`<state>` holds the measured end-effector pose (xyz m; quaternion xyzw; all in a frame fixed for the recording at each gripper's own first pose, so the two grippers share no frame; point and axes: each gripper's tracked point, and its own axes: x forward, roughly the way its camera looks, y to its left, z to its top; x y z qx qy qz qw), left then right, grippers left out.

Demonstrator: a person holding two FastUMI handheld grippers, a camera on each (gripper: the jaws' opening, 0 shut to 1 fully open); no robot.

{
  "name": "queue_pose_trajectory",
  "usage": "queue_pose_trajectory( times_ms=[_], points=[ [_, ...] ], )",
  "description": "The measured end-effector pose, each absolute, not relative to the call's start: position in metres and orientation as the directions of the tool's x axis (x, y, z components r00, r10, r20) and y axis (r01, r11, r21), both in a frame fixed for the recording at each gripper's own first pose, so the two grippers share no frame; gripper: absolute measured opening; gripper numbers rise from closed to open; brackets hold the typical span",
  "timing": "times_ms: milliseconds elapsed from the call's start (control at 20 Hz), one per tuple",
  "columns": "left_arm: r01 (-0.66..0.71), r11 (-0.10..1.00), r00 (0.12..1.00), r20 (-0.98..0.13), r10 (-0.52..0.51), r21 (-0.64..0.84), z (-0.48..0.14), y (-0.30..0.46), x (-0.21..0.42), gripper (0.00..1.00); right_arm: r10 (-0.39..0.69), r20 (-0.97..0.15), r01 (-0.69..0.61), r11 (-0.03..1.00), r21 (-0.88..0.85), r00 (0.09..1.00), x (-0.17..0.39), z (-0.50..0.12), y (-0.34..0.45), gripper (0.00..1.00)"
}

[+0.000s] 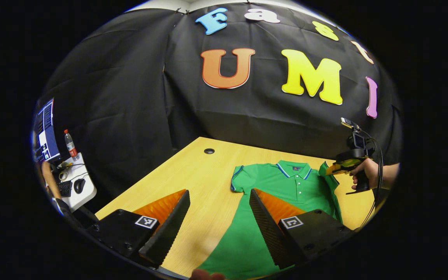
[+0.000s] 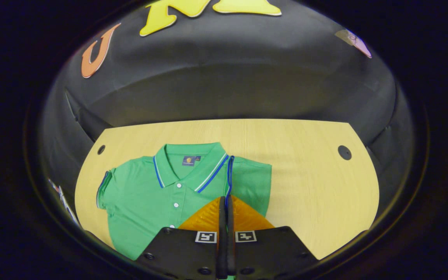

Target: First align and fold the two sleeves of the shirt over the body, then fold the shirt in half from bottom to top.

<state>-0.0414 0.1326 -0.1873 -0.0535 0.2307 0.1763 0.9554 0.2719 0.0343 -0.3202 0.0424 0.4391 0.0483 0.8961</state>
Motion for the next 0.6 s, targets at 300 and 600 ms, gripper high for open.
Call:
queue_pose_trajectory(
  times_ms=[300, 600],
  points=[
    [-0.342, 0.940, 0.823, -0.488, 0.290, -0.018, -0.195, 0.146, -0.042, 0.99, 0.123, -0.786, -0.060, 0.992, 0.109, 0.606, 0.278, -0.332, 0.060, 0.06],
    [-0.294, 0.956, 0.837, -0.481, 0.261, 0.006, -0.191, 0.154, -0.032, 0.99, 0.139, -0.760, -0.100, 0.990, 0.098, 0.634, 0.278, -0.320, 0.075, 0.46]
  ],
)
